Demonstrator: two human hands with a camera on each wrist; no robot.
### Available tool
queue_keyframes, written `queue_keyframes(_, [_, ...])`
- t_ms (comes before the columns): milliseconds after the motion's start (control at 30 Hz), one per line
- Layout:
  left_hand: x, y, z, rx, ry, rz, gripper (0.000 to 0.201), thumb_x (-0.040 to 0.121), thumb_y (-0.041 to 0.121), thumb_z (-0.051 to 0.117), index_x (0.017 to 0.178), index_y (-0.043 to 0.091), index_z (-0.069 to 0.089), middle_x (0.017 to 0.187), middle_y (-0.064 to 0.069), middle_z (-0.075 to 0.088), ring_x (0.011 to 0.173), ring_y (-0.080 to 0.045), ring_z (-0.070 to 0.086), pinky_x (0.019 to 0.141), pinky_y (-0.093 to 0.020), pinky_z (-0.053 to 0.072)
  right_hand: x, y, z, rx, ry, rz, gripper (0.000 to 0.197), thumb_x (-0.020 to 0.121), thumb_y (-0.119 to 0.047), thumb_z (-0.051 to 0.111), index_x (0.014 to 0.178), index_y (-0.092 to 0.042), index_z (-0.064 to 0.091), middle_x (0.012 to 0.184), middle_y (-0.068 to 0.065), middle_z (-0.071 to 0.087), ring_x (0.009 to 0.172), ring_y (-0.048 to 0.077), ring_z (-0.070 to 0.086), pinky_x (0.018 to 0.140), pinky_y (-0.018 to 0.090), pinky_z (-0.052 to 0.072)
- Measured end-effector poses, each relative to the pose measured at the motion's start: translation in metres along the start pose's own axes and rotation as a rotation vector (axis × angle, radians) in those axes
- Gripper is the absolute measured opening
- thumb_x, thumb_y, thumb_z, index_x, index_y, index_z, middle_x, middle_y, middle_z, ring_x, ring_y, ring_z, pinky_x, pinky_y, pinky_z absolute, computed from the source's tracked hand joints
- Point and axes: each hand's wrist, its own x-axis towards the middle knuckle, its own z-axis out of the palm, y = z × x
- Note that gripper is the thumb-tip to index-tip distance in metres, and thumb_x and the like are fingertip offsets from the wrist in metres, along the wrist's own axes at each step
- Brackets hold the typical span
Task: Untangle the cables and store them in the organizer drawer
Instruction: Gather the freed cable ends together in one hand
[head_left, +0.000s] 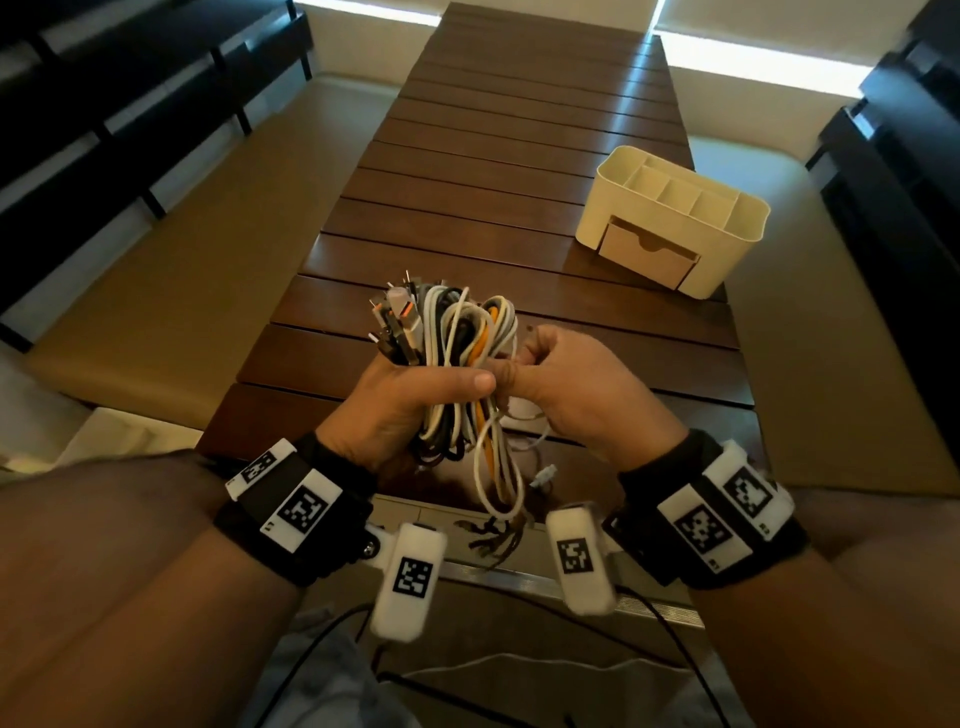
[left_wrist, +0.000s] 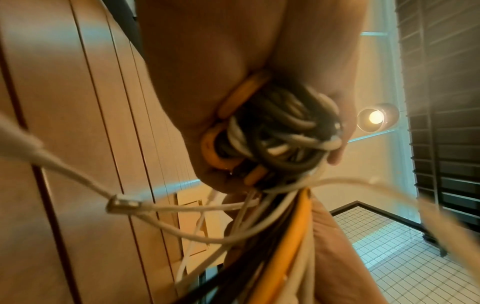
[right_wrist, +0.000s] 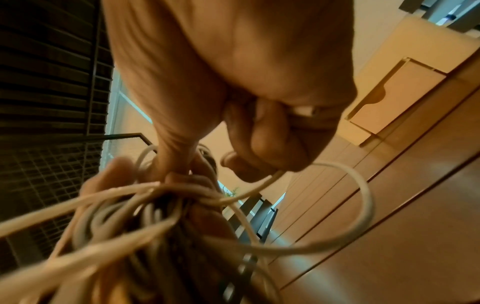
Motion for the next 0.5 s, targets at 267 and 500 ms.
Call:
queue_keyframes(267, [-0.003,0.011,-0.002,0.096,0.026,0.074,0.026,0.074,-0.003,0.066,0.099,0.003,0.071,0.091,-0.009,0.076,0.088,-0.025,0.073,0.077,-0.035,0.060,-0.002,-0.008,-0.008,0.309,-0.217,0.001,0.051,0.071,-0.043,0.075,0.101,-0.002,0.066,0.071,0.000,0.064,0.046,0.011,0.034,0.043,0.026,0.023])
queue_keyframes(500, [0.000,0.009,-0.011,-0.016,0.100,0.042,0.042,0.065,0.010,0.076,0.106,0.001,0.071,0.095,-0.016,0.075,0.085,-0.032,0.071,0.083,-0.051,0.058,-0.004,-0.005,-0.022,0.430,-0.244,0.003,0.024,0.090,-0.023,0.065,0.107,-0.007,0.072,0.062,0.004,0.049,0.047,0.012,0.027,0.046,0.026,0.025])
